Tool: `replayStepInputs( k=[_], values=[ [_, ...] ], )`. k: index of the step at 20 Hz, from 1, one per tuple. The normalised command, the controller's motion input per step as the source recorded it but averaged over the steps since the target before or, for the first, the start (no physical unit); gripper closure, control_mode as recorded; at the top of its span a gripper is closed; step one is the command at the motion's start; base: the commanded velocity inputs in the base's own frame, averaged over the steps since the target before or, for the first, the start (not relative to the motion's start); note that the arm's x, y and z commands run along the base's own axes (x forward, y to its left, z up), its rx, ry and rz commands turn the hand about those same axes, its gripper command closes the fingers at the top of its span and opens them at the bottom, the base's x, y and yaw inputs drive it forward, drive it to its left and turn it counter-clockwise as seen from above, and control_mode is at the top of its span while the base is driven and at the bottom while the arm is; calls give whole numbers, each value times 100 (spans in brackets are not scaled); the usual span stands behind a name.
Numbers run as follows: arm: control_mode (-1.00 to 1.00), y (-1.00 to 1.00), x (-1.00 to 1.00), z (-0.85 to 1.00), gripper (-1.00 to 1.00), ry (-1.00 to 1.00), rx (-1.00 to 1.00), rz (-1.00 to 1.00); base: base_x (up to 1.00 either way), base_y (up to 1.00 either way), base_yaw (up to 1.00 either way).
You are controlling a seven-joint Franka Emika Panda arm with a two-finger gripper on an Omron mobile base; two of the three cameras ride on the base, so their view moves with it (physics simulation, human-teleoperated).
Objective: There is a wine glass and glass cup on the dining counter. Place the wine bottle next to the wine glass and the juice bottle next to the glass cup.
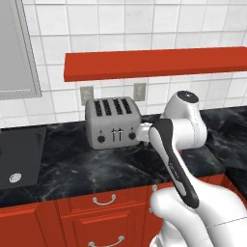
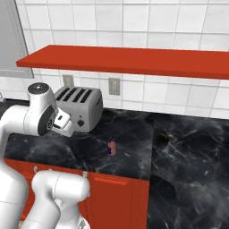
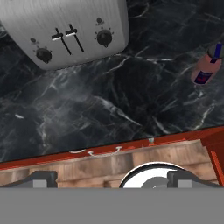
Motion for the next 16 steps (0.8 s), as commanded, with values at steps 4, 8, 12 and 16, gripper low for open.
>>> replayStepInputs(
  k=[4,8,12,16],
  values=[
    [100,0,0,0,-100,0,0,0,0,0,0],
    [100,0,0,0,-100,0,0,0,0,0,0],
    [-100,-2,-3,0,-100,-4,0,-4,-3,-1,-2],
    [-100,-12,-6,1,-100,-8,0,-28,0,0,0]
  ],
)
